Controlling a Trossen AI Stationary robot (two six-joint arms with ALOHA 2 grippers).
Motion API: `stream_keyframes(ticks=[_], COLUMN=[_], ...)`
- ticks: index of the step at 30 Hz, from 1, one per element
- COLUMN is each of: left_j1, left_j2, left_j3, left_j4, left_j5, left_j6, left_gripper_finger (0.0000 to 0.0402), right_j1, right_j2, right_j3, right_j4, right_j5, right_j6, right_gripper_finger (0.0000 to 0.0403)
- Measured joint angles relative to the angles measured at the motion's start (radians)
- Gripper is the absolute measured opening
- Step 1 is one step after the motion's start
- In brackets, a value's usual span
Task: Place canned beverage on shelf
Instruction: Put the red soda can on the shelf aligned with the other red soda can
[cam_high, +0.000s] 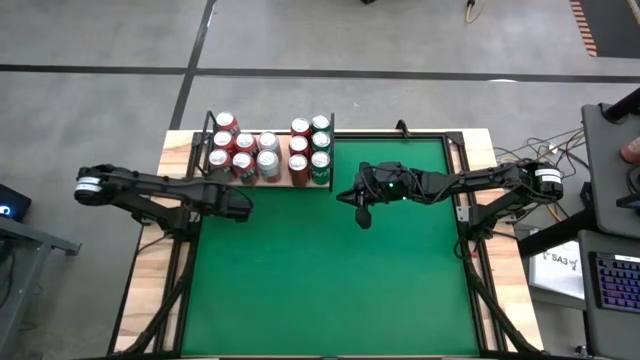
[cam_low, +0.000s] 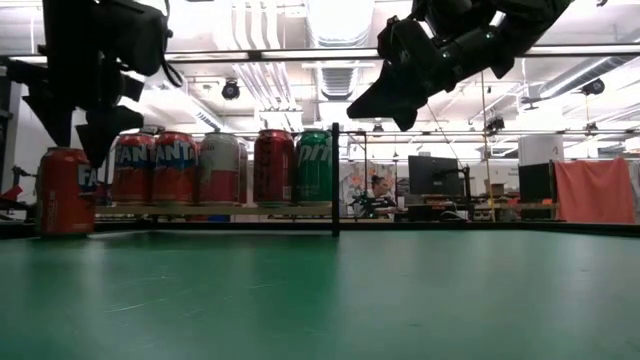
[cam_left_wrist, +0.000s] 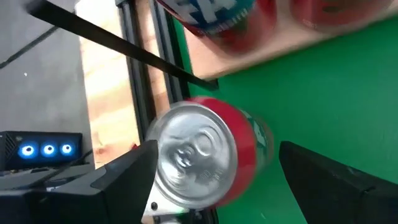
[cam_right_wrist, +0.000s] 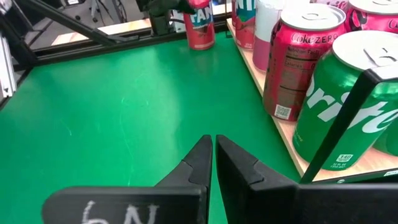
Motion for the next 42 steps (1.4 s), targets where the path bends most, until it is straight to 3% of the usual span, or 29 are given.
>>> stream_keyframes(ticks=[3, 8, 17, 26, 30, 32, 35, 37, 42], left_j1=[-0.006, -0.034, -0.129, -0.210, -0.280, -0.327, -0.373, -0.376, -0.376], left_j2=[0.009, 0.009, 0.012, 0.012, 0.012, 0.012, 0.012, 0.012, 0.011], left_j3=[0.007, 0.017, 0.113, 0.178, 0.169, 0.165, 0.154, 0.150, 0.130], left_j4=[0.048, 0.161, 0.204, 0.206, 0.180, 0.181, 0.166, 0.141, 0.136], left_j5=[0.042, 0.016, 0.107, 0.103, 0.126, 0.094, -0.063, -0.151, -0.252], left_j6=[0.074, 0.178, 0.225, 0.307, 0.442, 0.520, 0.539, 0.484, 0.363], left_gripper_finger=[0.0318, 0.0318, 0.0318, 0.0318, 0.0303, 0.0282, 0.0227, 0.0177, 0.0026], right_j1=[0.000, 0.000, 0.000, 0.000, 0.005, 0.015, 0.029, 0.038, 0.054], right_j2=[0.000, 0.000, 0.000, 0.000, 0.001, 0.010, 0.031, 0.048, 0.082], right_j3=[0.000, 0.000, 0.000, 0.000, 0.032, 0.065, 0.118, 0.153, 0.222], right_j4=[0.000, 0.000, 0.000, 0.032, 0.029, 0.030, 0.017, 0.012, -0.052], right_j5=[0.000, 0.000, 0.000, 0.000, 0.000, -0.001, -0.001, 0.000, 0.000], right_j6=[0.003, 0.003, 0.012, 0.039, 0.049, 0.029, -0.009, -0.033, -0.072], right_gripper_finger=[0.0013, 0.0013, 0.0013, 0.0013, 0.0013, 0.0013, 0.0013, 0.0013, 0.0013])
